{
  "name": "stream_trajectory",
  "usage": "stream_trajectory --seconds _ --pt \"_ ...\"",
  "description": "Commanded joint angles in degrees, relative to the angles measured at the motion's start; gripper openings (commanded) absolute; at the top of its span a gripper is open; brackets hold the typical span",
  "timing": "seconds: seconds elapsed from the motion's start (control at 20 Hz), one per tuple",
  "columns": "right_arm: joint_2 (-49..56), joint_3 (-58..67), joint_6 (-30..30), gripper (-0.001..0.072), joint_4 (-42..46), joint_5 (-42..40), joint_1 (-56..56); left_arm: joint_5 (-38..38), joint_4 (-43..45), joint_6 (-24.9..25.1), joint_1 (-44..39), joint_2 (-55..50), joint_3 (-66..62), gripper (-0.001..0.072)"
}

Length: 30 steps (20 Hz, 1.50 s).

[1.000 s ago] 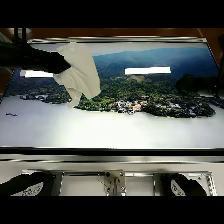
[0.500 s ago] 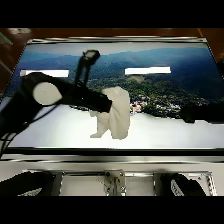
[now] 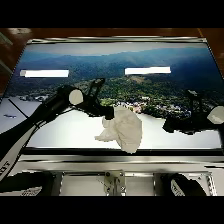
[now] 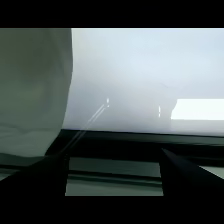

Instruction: Fold the shirts.

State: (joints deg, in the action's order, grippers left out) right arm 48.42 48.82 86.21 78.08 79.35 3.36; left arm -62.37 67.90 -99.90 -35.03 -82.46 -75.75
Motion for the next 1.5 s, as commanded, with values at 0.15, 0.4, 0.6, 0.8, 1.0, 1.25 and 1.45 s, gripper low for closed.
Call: stream_trajectory --seconds 0.15,0.4,0.6,0.8,1.0,1.25,1.45 --pt "11.3 -1.9 -5.3 0.0670 -3.0 -1.2 0.0 -12.8 -3.5 5.8 15.1 7.3 15.8 0.0701" --pt "21.0 -1.9 -10.5 0.0670 -15.1 -0.8 0.0 3.4 -20.3 11.3 12.7 7.8 33.7 0.0702" --pt "23.1 -1.9 -10.5 0.0670 -15.1 -0.9 0.0 13.6 -24.3 11.4 11.3 6.0 35.1 0.0702" --pt "23.1 -1.9 -10.4 0.0670 -15.0 -0.8 0.0 18.3 -34.4 16.7 9.6 1.4 35.0 0.0702" --pt "23.1 -1.9 -10.0 0.0670 -15.0 -1.2 0.0 17.9 -44.0 22.8 6.3 -3.1 35.0 0.0701" --pt "23.1 -4.8 -9.3 0.0672 -18.0 -3.3 0.0 17.4 -44.0 22.3 5.6 -4.2 35.0 0.0342" --pt "23.1 -11.0 -9.9 0.0671 -23.7 -8.2 0.0 16.8 -44.0 24.1 5.8 -4.2 35.0 0.0065"
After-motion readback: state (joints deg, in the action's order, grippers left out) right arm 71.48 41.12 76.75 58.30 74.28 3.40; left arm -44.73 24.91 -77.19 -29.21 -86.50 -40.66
